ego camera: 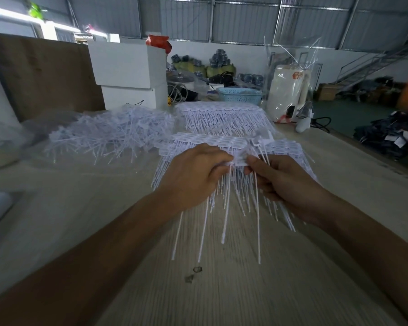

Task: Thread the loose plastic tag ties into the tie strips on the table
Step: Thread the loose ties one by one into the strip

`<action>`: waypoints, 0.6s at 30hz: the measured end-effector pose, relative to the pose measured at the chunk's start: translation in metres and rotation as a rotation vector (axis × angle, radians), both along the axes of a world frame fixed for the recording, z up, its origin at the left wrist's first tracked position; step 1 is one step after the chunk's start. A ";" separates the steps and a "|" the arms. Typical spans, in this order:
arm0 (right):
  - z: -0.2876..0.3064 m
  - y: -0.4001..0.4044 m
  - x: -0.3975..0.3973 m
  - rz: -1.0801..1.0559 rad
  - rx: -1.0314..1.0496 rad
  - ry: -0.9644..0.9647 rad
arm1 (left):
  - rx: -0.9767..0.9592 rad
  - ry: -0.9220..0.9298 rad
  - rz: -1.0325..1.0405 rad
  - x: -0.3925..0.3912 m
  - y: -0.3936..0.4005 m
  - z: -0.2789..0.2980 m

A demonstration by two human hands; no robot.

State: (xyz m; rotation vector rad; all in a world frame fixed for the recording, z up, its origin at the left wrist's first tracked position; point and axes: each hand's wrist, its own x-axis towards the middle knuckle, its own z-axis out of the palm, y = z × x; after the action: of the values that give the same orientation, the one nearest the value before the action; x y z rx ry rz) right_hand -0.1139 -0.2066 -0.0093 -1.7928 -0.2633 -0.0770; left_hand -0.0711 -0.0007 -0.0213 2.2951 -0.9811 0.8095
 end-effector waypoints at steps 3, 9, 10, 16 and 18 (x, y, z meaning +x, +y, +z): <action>0.000 0.000 0.000 -0.050 -0.151 -0.132 | -0.021 0.058 -0.043 0.004 -0.001 -0.003; -0.001 -0.002 0.005 -0.096 -0.378 -0.356 | -0.097 0.162 -0.115 0.009 0.000 -0.004; -0.001 -0.002 0.005 -0.098 -0.406 -0.374 | -0.101 0.179 -0.122 0.009 -0.001 -0.004; -0.002 -0.002 0.006 -0.098 -0.569 -0.467 | -0.139 0.271 -0.184 0.012 -0.001 -0.007; -0.002 -0.002 0.006 -0.090 -0.481 -0.441 | -0.165 0.225 -0.173 0.012 -0.001 -0.007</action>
State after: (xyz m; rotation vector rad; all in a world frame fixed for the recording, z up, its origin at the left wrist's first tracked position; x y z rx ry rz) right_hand -0.1080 -0.2081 -0.0108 -2.2548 -0.5516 -0.5136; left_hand -0.0593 -0.0018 -0.0284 2.0743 -0.9569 0.5265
